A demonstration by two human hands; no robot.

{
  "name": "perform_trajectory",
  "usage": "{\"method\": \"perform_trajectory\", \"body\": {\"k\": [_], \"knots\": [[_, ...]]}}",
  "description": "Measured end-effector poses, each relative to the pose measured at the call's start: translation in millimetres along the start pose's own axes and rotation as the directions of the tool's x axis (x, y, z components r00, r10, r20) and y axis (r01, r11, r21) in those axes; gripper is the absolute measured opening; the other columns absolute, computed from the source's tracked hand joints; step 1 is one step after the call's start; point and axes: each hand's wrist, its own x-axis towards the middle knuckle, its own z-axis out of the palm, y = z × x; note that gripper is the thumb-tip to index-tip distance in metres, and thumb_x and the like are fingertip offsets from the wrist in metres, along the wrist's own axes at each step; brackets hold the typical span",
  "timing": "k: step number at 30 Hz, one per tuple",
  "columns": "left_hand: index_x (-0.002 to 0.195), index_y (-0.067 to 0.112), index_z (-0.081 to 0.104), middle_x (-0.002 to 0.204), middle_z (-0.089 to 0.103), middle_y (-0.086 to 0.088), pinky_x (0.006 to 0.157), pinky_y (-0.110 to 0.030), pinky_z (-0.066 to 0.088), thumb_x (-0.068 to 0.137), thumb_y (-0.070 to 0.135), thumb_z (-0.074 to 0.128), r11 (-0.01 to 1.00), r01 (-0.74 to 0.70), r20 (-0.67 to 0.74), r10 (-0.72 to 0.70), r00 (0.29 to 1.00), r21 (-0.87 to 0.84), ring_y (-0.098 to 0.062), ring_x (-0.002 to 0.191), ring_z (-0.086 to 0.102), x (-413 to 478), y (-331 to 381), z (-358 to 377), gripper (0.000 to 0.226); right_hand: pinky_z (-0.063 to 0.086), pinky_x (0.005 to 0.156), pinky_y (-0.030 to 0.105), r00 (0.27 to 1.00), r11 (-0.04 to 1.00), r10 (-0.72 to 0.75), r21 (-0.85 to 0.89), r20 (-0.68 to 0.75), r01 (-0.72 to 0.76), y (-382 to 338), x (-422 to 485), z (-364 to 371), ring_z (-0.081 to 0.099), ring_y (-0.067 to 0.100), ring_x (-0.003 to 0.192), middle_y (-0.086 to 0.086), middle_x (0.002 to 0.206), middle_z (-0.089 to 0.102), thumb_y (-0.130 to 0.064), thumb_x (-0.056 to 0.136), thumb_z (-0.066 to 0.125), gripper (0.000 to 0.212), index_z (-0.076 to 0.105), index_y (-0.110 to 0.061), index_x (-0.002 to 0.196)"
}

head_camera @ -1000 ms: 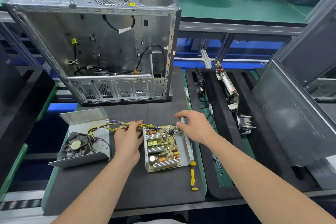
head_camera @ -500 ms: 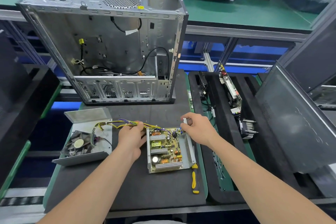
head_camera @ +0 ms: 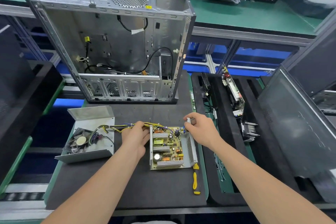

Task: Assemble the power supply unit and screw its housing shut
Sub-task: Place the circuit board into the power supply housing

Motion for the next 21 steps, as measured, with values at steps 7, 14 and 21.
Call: {"method": "perform_trajectory", "body": {"k": [7,14,21], "knots": [[0.145,0.011,0.047,0.128,0.069,-0.015,0.08,-0.052,0.062,0.103,0.017,0.061,0.981,0.069,0.018,-0.067,0.998,-0.179,-0.03,0.116,0.068,16,16,-9,0.045,0.041,0.052,0.019,1.0,1.0,-0.004,-0.011,0.013,0.004,7,3,3,0.053,0.011,0.06,0.001,0.078,0.069,-0.03,0.102,0.056,0.022,0.065,-0.026,0.123],[0.12,0.027,0.041,0.117,0.062,-0.019,0.07,-0.05,0.065,0.104,-0.001,0.055,0.957,-0.287,0.084,0.283,0.955,0.041,-0.029,0.101,0.076,11,26,-3,0.035,0.053,0.063,0.036,0.999,1.0,-0.004,-0.014,0.037,0.004,5,6,-2,0.066,0.023,0.073,0.003,0.08,0.073,-0.03,0.1,0.058,0.018,0.067,-0.031,0.115],[0.136,0.02,0.037,0.121,0.06,-0.021,0.068,-0.048,0.065,0.101,0.001,0.061,0.884,-0.401,0.152,0.374,0.915,0.24,-0.032,0.097,0.075,24,45,7,0.046,0.041,0.056,0.025,0.997,0.998,0.029,0.057,-0.074,-0.025,2,1,8,0.056,0.013,0.065,0.001,0.071,0.064,-0.026,0.099,0.06,0.009,0.066,-0.03,0.105]]}}
